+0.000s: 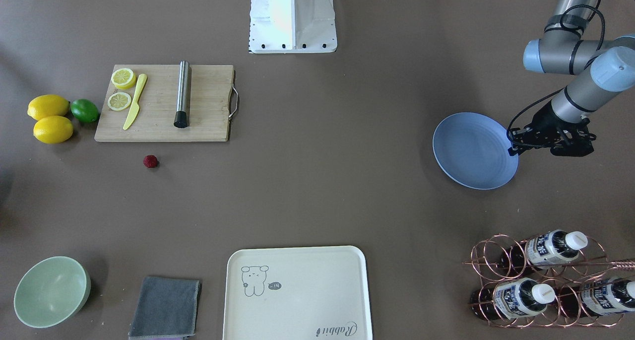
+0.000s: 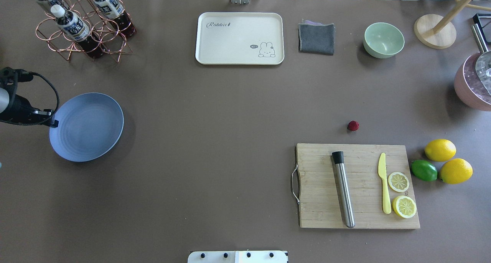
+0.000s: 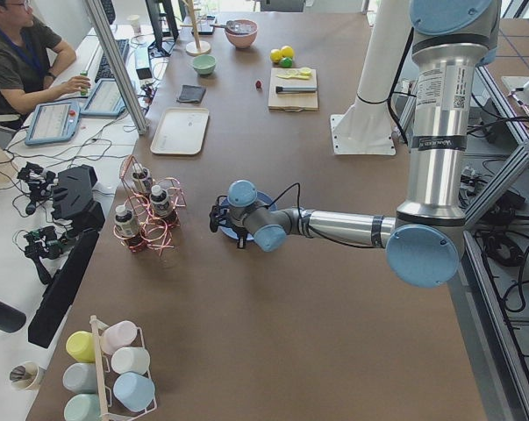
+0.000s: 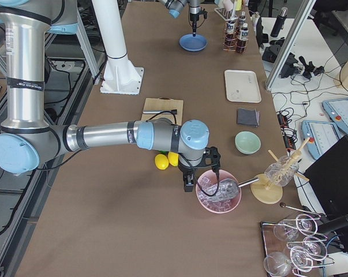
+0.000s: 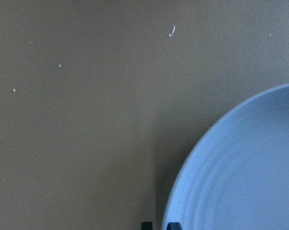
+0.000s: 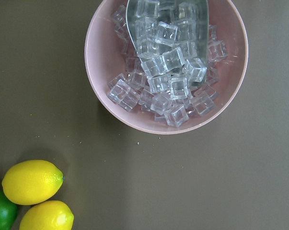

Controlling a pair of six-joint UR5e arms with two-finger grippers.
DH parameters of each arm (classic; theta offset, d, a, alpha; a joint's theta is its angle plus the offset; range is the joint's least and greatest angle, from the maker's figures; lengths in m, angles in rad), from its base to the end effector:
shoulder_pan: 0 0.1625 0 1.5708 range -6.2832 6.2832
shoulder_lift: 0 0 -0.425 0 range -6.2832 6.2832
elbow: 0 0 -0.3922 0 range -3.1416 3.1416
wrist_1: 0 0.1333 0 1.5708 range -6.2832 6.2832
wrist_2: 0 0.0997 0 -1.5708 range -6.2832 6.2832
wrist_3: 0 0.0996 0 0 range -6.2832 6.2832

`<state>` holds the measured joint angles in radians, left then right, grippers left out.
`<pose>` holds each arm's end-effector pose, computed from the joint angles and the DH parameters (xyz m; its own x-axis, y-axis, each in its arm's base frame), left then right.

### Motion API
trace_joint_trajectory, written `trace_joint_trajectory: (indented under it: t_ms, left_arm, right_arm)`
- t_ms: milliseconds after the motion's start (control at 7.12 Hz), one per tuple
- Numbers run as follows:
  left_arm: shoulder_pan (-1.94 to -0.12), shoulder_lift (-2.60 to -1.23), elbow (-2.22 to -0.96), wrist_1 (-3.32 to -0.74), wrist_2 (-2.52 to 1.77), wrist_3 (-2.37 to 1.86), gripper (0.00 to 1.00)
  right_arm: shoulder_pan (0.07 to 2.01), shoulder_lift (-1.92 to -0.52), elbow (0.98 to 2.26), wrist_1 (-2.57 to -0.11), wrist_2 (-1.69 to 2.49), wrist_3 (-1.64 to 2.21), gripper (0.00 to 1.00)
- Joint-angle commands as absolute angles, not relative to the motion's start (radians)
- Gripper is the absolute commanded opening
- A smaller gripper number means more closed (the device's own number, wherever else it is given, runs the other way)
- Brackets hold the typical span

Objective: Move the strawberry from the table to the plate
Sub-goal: 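Push the blue plate with the left gripper toward the table center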

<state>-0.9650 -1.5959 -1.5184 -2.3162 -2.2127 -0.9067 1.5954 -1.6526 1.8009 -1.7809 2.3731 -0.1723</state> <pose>0.2414 -0.4779 0.5925 0.6052 -0.0068 -0.7960 0.0776 0.9957 0.0505 0.0727 -0.4467 0.6034 0.6877 -0.1105 0.7175 0.0948 0.9936 0.0622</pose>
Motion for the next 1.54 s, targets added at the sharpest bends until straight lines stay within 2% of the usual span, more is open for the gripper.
trace_joint_trajectory:
  t_ms: [0,281,702,982,1263,1404]
  left_arm:
    - [-0.965,-1.614,-1.531,-2.307,-2.226,-0.939,0.0]
    - [-0.969,-1.617,-1.598,-2.306,-2.346,-0.986,0.0]
    - [-0.919,-1.739,-1.682,-2.304,-2.362,-1.214,0.0]
    - [-0.705,-1.855,-1.707,-2.283,-2.182,-1.358,0.0]
    - [-0.559,-2.026,-1.698,-2.104,-2.018,-1.39,0.0]
    - [-0.501,-2.061,-1.668,-2.096,-1.934,-1.391,0.0]
  right_arm:
    - [1.595,-1.652,1.801,-1.781,2.373,-0.172,1.0]
    - [1.595,-1.655,1.801,-1.781,2.378,-0.167,1.0]
    - [1.594,-1.646,1.802,-1.781,2.381,-0.163,1.0]
    - [1.569,-1.626,1.804,-1.781,2.399,-0.16,1.0]
    - [1.53,-1.579,1.805,-1.769,2.401,-0.096,1.0]
    - [1.504,-1.565,1.804,-1.749,2.404,-0.078,1.0]
